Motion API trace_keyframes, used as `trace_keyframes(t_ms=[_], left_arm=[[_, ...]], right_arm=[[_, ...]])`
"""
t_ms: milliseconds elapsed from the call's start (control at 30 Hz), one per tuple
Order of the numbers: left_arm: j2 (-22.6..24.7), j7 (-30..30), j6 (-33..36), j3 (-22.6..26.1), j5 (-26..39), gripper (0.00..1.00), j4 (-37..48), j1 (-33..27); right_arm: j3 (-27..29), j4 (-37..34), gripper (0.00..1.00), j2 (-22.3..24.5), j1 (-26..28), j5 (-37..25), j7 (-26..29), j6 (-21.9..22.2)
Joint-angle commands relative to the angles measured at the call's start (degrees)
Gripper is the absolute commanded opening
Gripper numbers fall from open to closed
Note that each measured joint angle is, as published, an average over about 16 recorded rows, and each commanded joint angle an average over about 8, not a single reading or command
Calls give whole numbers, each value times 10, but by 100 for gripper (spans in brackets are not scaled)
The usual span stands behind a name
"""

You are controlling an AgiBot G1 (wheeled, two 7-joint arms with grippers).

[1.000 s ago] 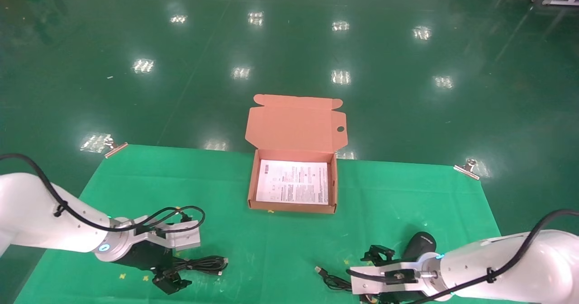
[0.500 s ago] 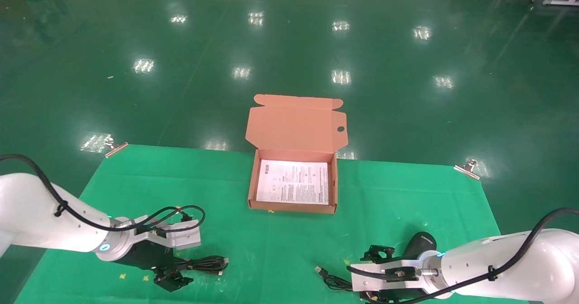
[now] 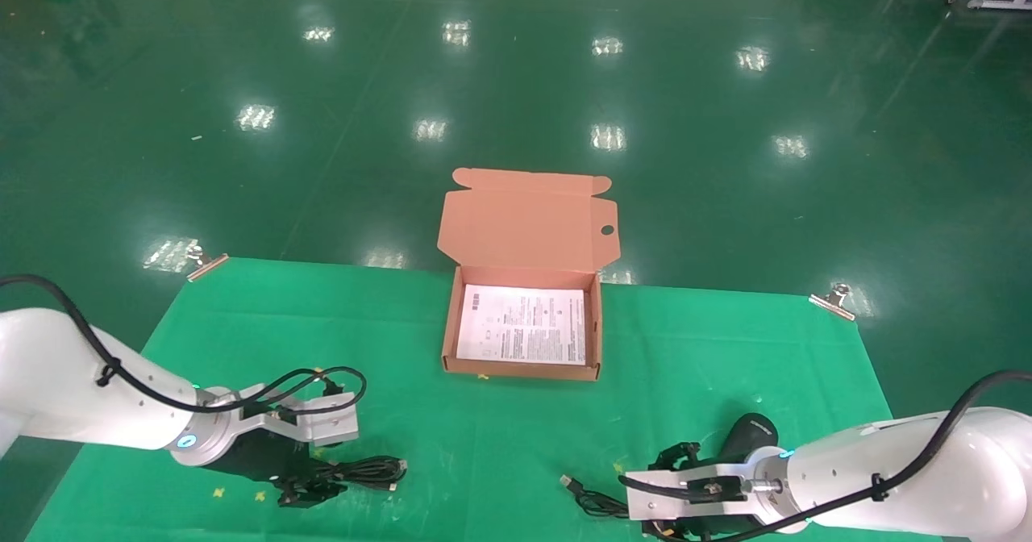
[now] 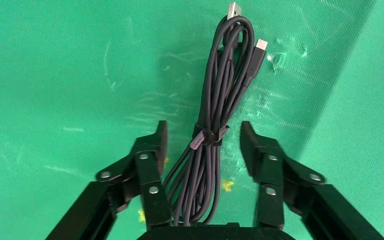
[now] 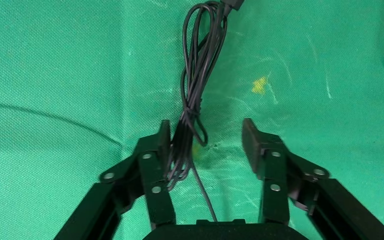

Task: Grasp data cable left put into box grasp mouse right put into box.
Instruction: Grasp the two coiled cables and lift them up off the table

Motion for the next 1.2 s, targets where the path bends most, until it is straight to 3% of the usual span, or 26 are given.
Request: trace_keyframes(t_ms=[33, 800, 1200], left_arm=[[0, 0, 0, 0, 0, 0, -1, 0], [-3, 1, 4, 0, -1, 0, -5, -1], [-57, -4, 24, -13, -1, 0, -94, -28]], right_arm=[[0, 0, 0, 0, 0, 0, 0, 0], [2, 5, 0, 6, 2, 2, 5, -4], [54, 122, 0, 102, 31, 17, 112, -31]])
